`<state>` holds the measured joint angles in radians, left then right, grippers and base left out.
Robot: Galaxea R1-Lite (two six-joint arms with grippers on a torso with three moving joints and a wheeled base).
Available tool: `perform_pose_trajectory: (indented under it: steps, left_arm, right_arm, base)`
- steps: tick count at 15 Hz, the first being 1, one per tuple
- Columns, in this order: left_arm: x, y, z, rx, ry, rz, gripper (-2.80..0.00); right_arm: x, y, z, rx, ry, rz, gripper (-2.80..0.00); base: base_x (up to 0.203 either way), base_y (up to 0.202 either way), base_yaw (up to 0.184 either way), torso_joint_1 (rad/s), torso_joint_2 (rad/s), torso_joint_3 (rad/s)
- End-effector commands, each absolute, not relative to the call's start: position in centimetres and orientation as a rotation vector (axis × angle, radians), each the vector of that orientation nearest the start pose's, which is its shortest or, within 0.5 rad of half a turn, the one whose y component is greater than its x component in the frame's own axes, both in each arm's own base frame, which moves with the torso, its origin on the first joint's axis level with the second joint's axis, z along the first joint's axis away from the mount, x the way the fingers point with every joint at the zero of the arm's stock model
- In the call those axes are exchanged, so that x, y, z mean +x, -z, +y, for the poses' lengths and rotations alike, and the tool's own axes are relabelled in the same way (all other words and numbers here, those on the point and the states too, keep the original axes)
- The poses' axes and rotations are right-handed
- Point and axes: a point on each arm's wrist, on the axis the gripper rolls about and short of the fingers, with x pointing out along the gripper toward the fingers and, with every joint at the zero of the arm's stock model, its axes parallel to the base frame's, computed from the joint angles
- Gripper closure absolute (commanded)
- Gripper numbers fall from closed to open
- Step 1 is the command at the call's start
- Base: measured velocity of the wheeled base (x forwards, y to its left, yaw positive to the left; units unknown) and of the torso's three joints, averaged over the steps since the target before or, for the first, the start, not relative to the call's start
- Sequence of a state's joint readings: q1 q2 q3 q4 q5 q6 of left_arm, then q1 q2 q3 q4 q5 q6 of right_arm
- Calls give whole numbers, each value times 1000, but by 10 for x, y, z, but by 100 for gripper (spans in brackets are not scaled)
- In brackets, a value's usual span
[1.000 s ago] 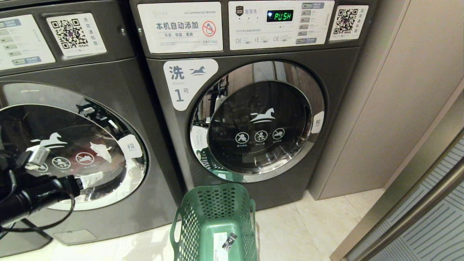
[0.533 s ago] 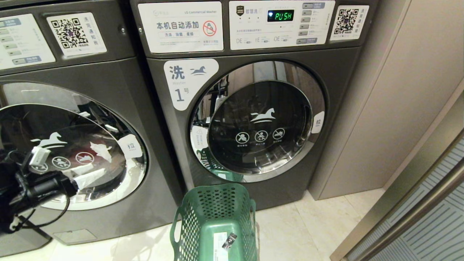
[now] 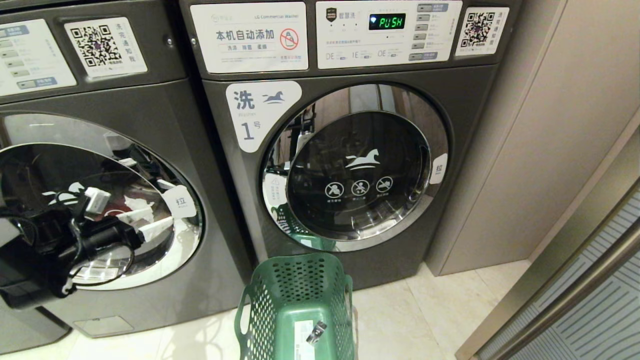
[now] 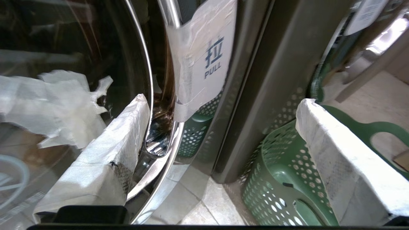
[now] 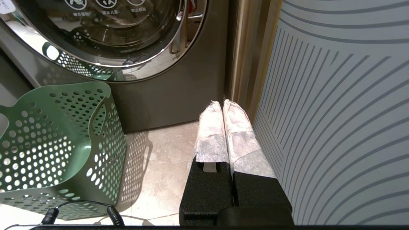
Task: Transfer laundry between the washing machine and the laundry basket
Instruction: Open the lid of the washing machine
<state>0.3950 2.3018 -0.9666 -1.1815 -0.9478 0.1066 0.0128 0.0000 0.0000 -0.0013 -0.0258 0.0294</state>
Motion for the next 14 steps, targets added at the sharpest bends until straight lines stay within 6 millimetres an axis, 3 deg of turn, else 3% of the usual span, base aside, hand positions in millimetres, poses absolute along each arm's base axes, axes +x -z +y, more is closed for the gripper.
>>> perform_pose_trajectory:
  steps: [1,7,14]
  left_arm:
    - [392,-48,132,7,556,100,-280]
    - [409,-38,123,13,542,96,-280]
    - [433,-42,115,21,577,48,-280]
  right_arm:
    - [-23,-76,-1,31,14,0,0]
    - [-23,-76,-1,29,14,0,0]
    - [-23,-76,-1,30,14,0,0]
  base:
    - [0,0,0,0,0,0]
    - [0,0,0,0,0,0]
    - [0,0,0,0,0,0]
